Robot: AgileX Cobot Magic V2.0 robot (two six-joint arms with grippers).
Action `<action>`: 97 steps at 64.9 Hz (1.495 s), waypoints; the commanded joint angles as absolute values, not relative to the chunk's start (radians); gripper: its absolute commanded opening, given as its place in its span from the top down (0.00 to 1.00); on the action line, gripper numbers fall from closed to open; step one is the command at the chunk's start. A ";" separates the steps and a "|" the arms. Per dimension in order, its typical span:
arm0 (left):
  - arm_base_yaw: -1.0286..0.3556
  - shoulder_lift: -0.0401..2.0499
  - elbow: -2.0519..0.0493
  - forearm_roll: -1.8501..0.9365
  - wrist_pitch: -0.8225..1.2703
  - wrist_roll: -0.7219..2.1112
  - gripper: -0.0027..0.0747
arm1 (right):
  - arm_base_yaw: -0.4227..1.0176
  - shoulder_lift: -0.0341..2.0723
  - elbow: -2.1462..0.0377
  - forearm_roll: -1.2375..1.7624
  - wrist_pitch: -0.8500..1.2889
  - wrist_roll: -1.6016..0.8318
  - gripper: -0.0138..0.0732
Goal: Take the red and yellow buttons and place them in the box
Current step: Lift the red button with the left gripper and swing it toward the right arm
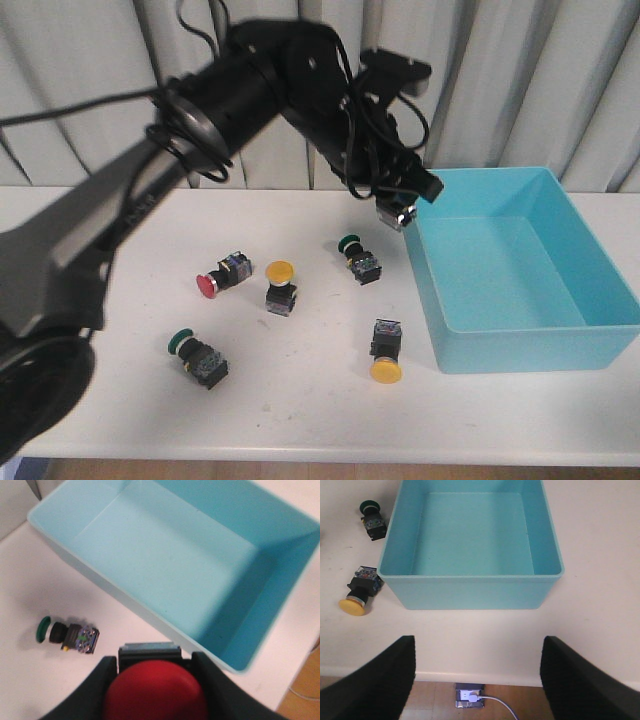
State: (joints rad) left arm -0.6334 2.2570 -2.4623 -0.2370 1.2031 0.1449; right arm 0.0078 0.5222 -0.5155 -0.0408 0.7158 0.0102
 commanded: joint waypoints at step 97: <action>-0.464 1.419 -1.140 -0.614 0.643 0.563 0.74 | 0.005 0.756 -0.586 0.395 0.715 -0.576 0.26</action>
